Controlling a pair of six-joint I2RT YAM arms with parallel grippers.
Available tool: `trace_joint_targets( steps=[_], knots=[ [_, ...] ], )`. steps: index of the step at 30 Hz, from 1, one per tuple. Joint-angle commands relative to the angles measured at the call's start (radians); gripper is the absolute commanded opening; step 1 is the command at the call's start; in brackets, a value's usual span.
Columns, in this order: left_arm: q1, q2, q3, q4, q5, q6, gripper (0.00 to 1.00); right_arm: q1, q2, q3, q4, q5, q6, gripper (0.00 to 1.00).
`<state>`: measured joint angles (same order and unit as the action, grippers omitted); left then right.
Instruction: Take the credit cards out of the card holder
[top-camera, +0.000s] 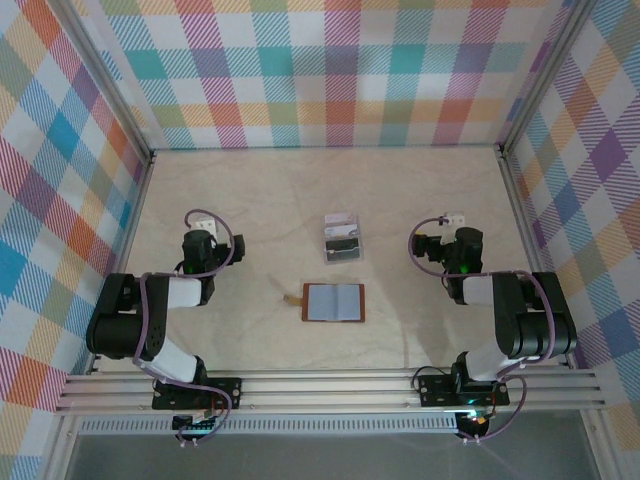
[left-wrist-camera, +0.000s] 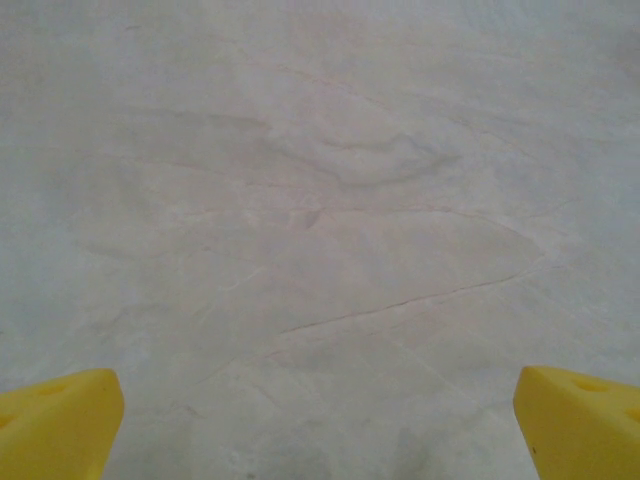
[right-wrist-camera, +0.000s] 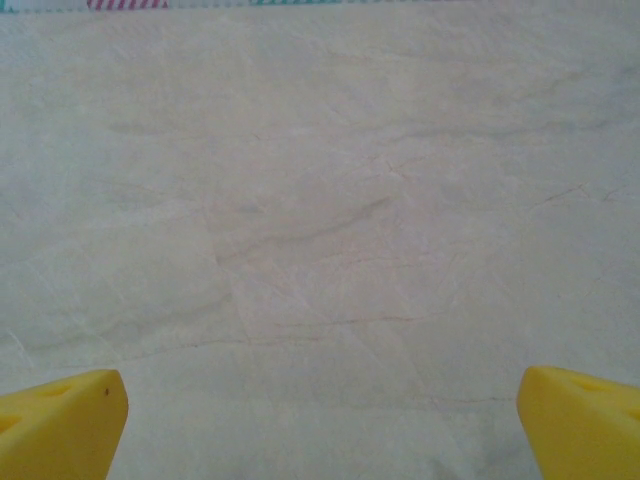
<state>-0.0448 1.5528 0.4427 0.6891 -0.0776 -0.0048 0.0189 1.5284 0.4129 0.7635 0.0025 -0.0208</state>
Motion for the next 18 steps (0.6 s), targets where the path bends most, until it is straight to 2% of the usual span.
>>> trace_joint_targets(
  steps=[1, 4, 18],
  knots=[
    [-0.007, 0.013, -0.016, 0.108, 0.041, 0.037, 1.00, -0.007, 0.008, -0.002, 0.071, -0.017, 0.025, 1.00],
    [-0.026, 0.013, -0.016, 0.107, 0.004, 0.048, 1.00, -0.007, 0.008, -0.003, 0.071, -0.015, 0.024, 1.00],
    [-0.024, 0.010, -0.018, 0.109, 0.010, 0.044, 1.00, -0.007, 0.010, 0.001, 0.065, -0.027, 0.021, 1.00]
  ],
)
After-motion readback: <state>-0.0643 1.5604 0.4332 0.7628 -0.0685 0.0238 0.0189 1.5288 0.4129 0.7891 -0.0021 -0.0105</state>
